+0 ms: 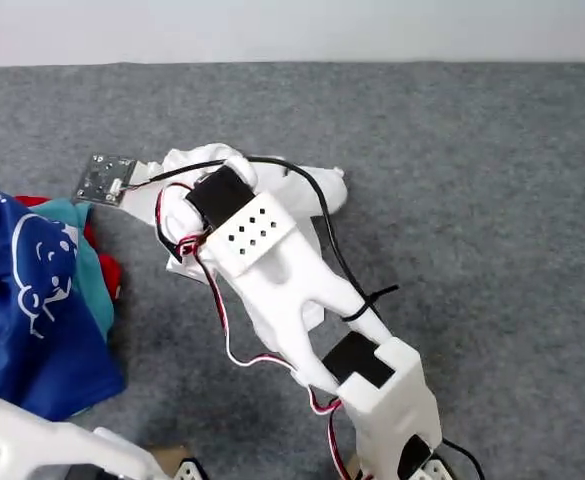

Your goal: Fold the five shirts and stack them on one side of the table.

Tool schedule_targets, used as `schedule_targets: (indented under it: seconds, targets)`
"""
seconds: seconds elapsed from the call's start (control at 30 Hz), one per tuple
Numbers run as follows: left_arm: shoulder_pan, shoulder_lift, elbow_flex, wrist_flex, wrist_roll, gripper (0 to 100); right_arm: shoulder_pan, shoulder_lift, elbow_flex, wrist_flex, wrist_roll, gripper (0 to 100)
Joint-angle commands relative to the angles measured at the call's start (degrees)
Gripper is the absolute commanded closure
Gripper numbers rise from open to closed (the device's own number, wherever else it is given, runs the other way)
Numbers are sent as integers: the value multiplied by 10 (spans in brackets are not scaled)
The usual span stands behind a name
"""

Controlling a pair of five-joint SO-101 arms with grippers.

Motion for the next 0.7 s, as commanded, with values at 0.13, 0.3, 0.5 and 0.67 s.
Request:
schedule_targets:
  seconds: [0.13,0.3,0.5,0.67]
  targets:
    - [74,-12,4,4,4,735,51,-113,-45,22,-98,667]
    - [200,-8,5,27,4,737,124,-152,-40,23,-99,753]
    - [411,-8,100,49,4,739,229,-196,73,23,-100,799]
    - [567,-8,229,-24,6,739,292,-248,183,22,-100,801]
